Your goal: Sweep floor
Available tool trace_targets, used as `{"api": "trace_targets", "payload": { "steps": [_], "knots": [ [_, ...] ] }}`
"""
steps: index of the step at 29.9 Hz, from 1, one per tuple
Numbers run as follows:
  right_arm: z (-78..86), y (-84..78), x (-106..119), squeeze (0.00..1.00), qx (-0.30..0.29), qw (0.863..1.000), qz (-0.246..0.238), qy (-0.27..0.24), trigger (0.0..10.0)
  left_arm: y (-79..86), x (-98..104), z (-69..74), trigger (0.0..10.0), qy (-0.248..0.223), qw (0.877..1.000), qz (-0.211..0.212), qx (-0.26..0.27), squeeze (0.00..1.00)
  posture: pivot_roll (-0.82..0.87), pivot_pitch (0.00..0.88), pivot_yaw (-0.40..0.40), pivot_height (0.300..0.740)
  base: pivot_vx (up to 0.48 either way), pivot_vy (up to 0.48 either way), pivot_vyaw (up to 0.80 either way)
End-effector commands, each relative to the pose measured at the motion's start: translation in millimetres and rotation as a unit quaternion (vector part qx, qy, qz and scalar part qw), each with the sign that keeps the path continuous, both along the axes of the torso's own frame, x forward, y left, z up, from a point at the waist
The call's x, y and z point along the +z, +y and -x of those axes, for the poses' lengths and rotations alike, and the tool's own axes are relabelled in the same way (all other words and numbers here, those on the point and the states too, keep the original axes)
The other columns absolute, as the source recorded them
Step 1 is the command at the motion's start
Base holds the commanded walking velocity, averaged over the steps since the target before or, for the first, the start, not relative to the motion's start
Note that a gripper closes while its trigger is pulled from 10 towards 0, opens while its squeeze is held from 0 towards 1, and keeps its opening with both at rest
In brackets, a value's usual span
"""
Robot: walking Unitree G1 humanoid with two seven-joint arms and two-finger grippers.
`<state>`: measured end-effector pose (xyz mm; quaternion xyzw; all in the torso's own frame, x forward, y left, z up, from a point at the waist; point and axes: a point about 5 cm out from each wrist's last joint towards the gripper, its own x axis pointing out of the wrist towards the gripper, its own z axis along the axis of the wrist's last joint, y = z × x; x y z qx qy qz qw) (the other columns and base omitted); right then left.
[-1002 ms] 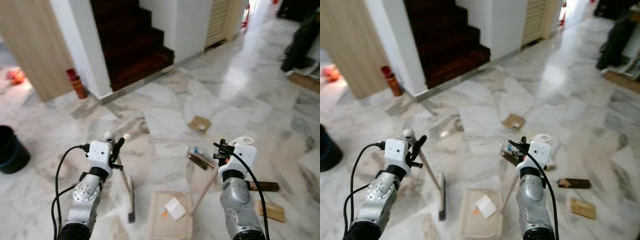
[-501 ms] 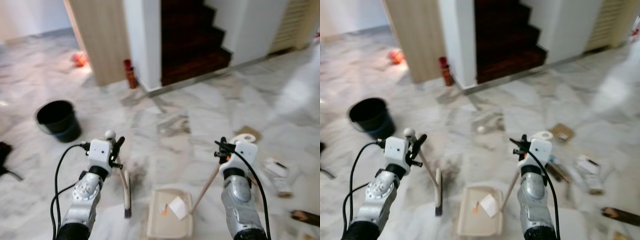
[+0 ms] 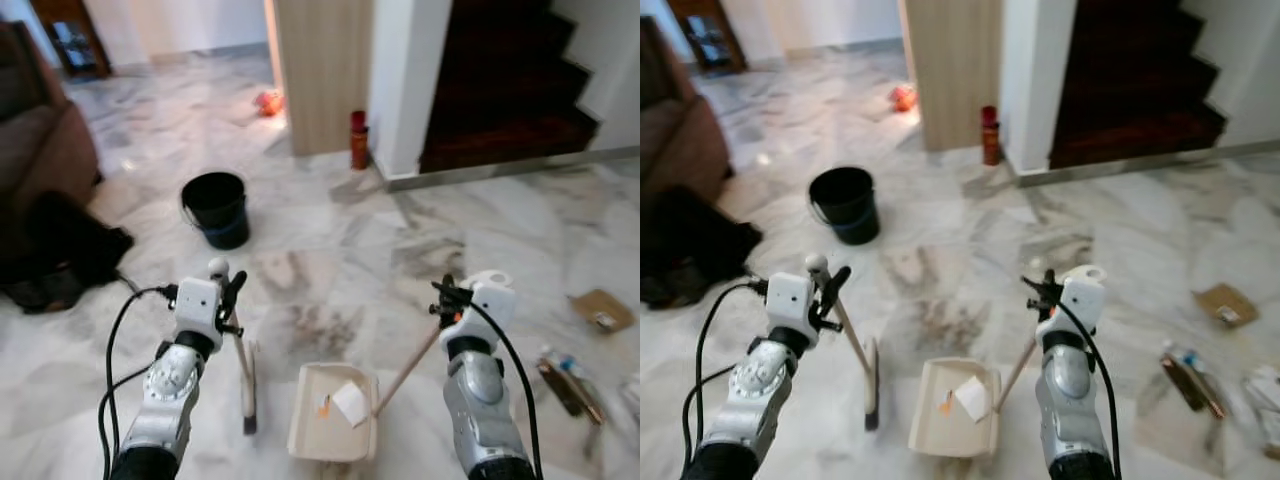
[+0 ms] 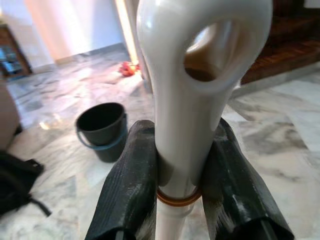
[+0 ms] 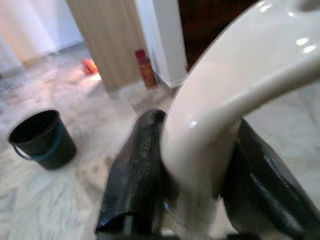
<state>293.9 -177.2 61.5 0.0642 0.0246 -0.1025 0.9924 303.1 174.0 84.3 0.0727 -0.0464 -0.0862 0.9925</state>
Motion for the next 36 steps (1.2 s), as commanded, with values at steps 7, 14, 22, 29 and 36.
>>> {"api": "trace_targets", "payload": {
  "steps": [7,14,22,29,36],
  "knots": [
    [-7.3,6.0,12.7,0.00,0.011,1.000,-0.006,-0.025,10.0,0.3,6.6,-0.8,10.0,-0.009,1.000,0.000,-0.002,0.00,0.01,0.034,0.046,0.740,0.000,0.000,0.09],
    [-7.7,7.0,12.6,0.00,0.018,1.000,-0.005,-0.023,10.0,0.2,5.9,-0.5,10.0,-0.007,1.000,0.000,0.000,0.00,0.01,0.037,0.043,0.740,0.088,0.000,0.00],
    [-8.0,8.4,13.6,0.00,0.022,0.999,0.004,-0.026,10.0,0.9,5.8,-0.6,10.0,-0.005,1.000,0.001,0.001,0.00,0.01,0.038,0.043,0.740,0.336,0.000,0.42],
    [-7.1,7.3,12.8,0.00,0.020,0.999,-0.003,-0.026,10.0,0.9,5.6,-0.1,10.0,-0.005,1.000,0.001,0.001,0.00,0.01,0.039,0.043,0.740,0.336,0.000,0.00],
    [-7.3,8.7,12.3,0.00,0.025,0.999,-0.003,-0.023,10.0,0.6,5.4,0.2,10.0,-0.005,1.000,0.001,0.000,0.00,0.01,0.040,0.042,0.740,0.338,0.000,0.00]
  ]
}}
